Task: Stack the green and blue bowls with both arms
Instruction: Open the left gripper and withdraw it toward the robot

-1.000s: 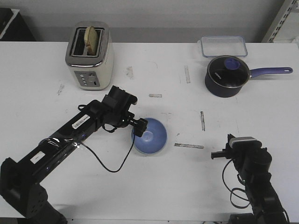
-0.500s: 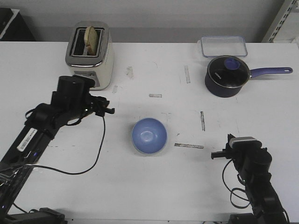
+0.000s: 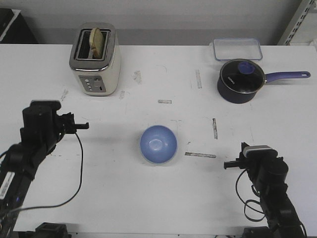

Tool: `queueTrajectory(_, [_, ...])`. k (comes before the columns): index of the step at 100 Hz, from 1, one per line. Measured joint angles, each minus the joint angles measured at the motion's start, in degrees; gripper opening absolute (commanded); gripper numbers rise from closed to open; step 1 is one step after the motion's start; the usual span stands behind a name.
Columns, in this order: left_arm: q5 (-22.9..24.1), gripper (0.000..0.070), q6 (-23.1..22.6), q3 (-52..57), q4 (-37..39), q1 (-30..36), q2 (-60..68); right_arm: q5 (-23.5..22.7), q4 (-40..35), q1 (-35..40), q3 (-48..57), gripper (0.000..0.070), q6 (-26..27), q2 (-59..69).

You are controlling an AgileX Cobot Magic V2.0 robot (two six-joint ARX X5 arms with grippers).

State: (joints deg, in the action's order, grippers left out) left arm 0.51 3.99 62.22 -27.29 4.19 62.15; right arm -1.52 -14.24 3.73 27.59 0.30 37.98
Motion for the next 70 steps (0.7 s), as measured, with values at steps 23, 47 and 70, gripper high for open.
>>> queueTrajectory(23, [0.02, 0.0, -0.59, -21.77, 11.72, -0.04, -18.64, 0.0, 0.0, 0.0, 0.0, 0.0, 0.0, 0.0])
queueTrajectory(47, [1.49, 0.0, -1.92, -36.54, 14.82, -1.57, -34.47, 0.0, 0.11, 0.0, 0.0, 0.0, 0.0, 0.0])
queueTrajectory(70, [3.5, 0.0002, -3.04, -38.82, 16.44, -1.73, -41.03, 0.02, 0.5, 0.0, 0.0, 0.0, 0.0, 0.0])
